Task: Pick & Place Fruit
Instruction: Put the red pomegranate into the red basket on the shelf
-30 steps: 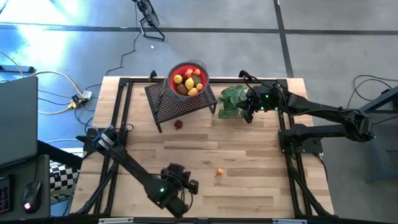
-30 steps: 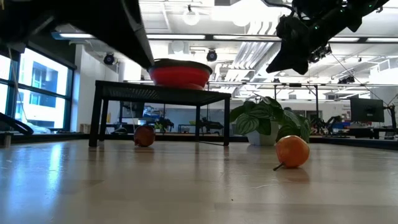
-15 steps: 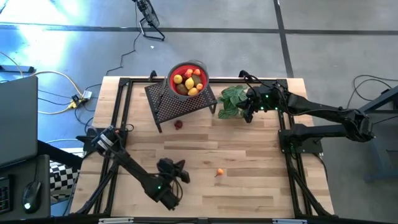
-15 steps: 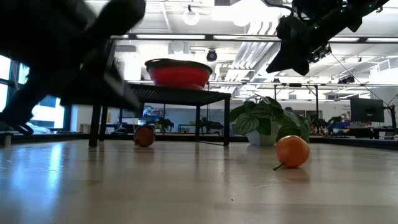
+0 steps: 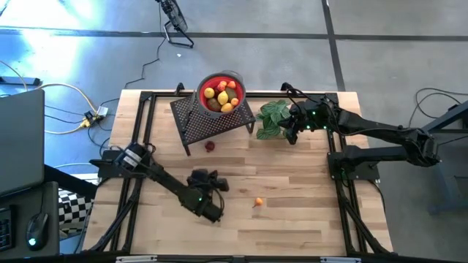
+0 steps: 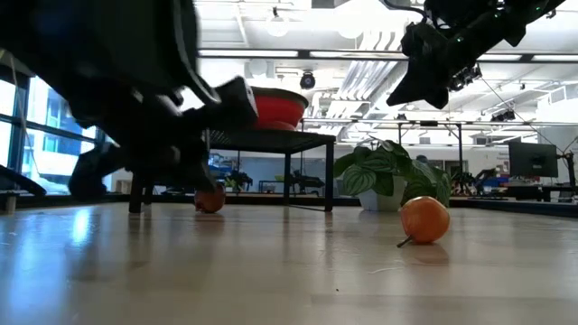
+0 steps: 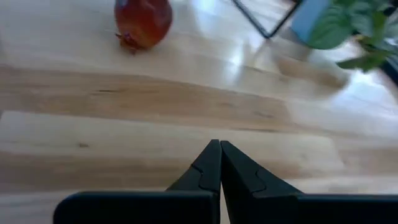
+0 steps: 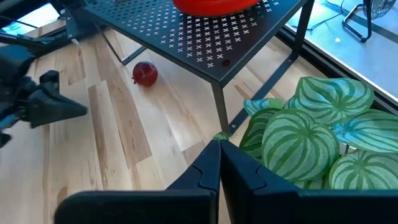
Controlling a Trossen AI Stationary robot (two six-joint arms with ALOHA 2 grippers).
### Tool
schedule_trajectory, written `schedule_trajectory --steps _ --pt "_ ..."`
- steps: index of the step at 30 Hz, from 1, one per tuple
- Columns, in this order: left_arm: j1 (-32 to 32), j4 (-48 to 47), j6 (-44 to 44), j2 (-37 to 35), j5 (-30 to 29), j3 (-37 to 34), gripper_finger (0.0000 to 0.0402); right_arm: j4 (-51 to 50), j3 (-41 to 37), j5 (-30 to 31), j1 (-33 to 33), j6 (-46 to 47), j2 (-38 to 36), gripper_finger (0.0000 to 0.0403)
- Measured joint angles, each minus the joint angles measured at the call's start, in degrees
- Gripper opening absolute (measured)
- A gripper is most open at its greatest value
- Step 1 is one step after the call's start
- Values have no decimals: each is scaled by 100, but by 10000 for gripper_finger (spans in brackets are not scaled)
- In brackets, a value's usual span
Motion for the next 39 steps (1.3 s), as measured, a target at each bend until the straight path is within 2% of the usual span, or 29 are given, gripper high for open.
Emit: schedule_trajectory --steps 5,7,12,15,21,27,32,37,39 --pt "361 30 4 0 788 0 0 0 0 -10 -1 0 0 2" --pt "453 64 53 0 933 29 0 0 0 -10 -2 0 0 2" --pt "424 84 368 0 539 382 0 0 0 -13 0 -2 0 2" --pt "432 61 876 0 280 590 0 0 0 -15 0 -2 -1 2" --pt "555 82 1733 -2 227 817 0 2 0 -15 -2 -2 0 2" --pt "806 137 2004 -2 288 817 0 1 0 -15 -1 -2 0 2" --pt "1048 138 2019 -2 871 815 0 0 0 -17 -2 28 0 2" --pt "1225 127 2171 -2 1898 813 0 -30 0 -19 -1 8 0 2" --pt "1229 128 2256 -2 2017 813 0 -61 0 -19 -2 -48 0 2"
